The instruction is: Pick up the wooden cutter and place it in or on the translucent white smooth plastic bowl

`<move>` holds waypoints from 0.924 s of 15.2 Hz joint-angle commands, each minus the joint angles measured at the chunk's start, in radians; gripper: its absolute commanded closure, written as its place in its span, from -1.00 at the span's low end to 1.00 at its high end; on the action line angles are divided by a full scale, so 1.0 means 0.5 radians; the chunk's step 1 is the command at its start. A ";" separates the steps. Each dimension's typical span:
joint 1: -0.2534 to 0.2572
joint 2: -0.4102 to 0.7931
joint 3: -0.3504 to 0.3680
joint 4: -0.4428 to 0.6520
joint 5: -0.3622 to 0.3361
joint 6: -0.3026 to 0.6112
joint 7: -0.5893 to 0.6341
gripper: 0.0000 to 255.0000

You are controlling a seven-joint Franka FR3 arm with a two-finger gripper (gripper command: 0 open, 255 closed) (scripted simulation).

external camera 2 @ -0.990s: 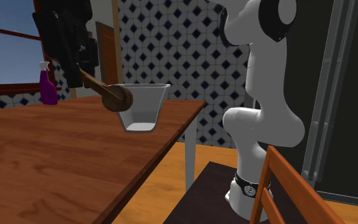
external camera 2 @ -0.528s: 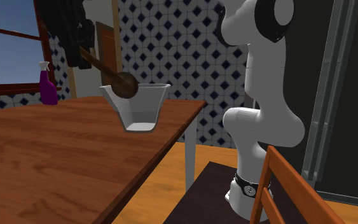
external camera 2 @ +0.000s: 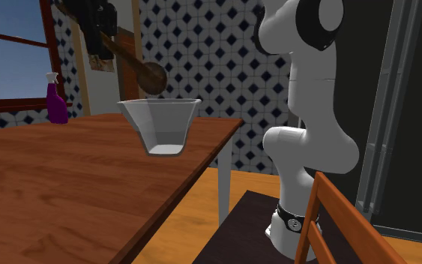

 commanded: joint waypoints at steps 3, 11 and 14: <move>-0.032 -0.232 -0.032 -0.254 -0.102 0.031 -0.094 1.00; -0.141 -0.622 -0.127 -0.608 -0.304 0.018 -0.324 1.00; -0.177 -0.714 -0.166 -0.675 -0.364 0.000 -0.403 1.00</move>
